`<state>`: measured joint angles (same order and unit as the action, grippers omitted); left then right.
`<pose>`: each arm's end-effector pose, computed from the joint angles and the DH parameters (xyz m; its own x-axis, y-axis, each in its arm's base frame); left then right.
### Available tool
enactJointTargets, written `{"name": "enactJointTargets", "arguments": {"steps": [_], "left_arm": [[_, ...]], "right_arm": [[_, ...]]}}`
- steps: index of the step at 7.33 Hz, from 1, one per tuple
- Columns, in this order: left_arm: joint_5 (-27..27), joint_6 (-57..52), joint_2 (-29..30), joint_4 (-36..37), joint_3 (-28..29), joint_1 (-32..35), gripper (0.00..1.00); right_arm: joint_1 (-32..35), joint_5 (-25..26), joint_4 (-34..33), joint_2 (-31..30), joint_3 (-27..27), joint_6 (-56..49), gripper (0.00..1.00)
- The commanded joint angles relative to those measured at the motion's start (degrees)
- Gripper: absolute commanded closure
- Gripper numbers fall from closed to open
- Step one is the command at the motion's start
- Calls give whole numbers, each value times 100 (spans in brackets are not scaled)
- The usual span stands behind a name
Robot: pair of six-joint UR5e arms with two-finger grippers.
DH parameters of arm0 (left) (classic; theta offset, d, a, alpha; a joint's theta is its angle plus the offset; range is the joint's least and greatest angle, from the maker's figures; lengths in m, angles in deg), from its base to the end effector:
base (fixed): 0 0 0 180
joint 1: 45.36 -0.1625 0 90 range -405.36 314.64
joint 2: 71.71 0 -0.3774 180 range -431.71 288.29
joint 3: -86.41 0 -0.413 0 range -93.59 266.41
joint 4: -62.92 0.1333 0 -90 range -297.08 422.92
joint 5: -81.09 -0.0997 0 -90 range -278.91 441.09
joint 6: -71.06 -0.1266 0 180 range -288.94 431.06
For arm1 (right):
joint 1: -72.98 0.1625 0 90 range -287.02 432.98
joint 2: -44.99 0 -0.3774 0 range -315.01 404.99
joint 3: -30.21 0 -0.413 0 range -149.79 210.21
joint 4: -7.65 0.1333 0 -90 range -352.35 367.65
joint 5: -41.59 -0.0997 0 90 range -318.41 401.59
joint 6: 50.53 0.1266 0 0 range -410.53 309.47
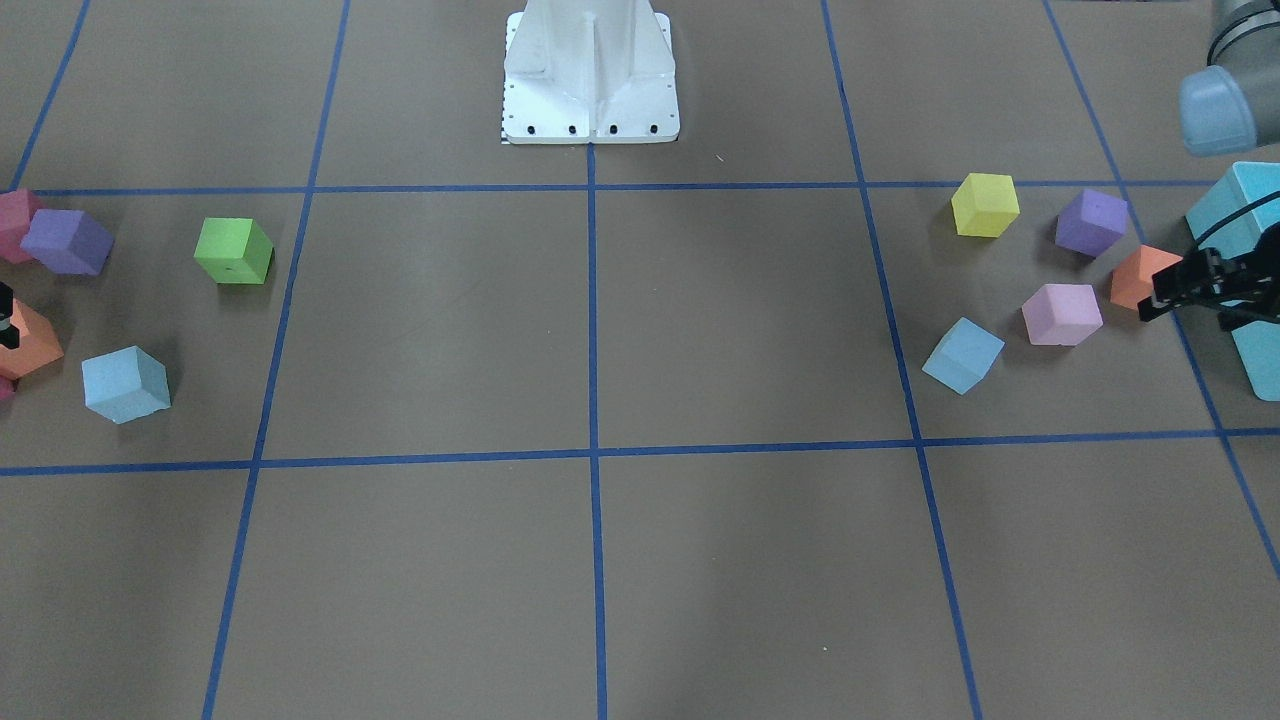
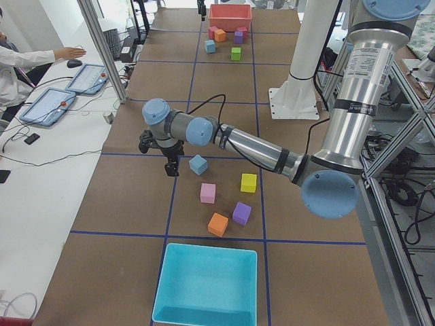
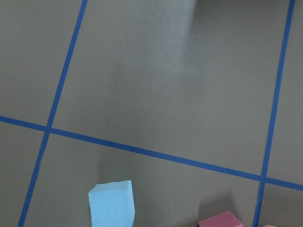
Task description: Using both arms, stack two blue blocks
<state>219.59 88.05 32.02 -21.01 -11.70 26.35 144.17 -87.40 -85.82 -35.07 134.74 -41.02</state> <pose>0.1491 -0.5739 0.4291 0.6288 0.1167 -0.7687 -0.1237 0.9911 0.0493 -0.1328 -0.5563 0.4193 0.7037 -0.3117 0.6385 0.1873 0.9482 0.2564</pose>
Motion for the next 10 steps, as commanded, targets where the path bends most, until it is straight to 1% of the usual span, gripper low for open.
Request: {"name": "enactJointTargets", "arguments": {"steps": [1,2,3,5,6,7,8,9,10], "left_arm": [[-287,847,252,-646,46,-927,2],[-758,911,287,-947,90,-1305,3],[-841,833,314,-985,178,-1448,3],[-860,815,314,-1072,196,-1528,3],[-886,823,297,-1273,274,-1564,3],[-1251,806,296,-1432,310,-1634,3],[-1394,727,305,-1442,371,-1721,3],[-1396,474,288,-1433,372,-1722,3],[-1396,280,279,-1425,389,-1731,3]], "right_arm": [[-70,-4,-4,-53,-38,59,0],[-70,-13,-13,-45,-91,59,0],[-183,-13,-4,-19,-82,59,0],[-245,-13,-4,-71,-292,51,0],[-289,-48,118,-115,-389,51,0],[-402,-39,528,-132,-677,94,0],[-543,-39,1036,-141,-915,547,0],[-710,-30,1407,-150,-987,960,0],[-807,-13,1463,-220,-1014,999,0]]}}
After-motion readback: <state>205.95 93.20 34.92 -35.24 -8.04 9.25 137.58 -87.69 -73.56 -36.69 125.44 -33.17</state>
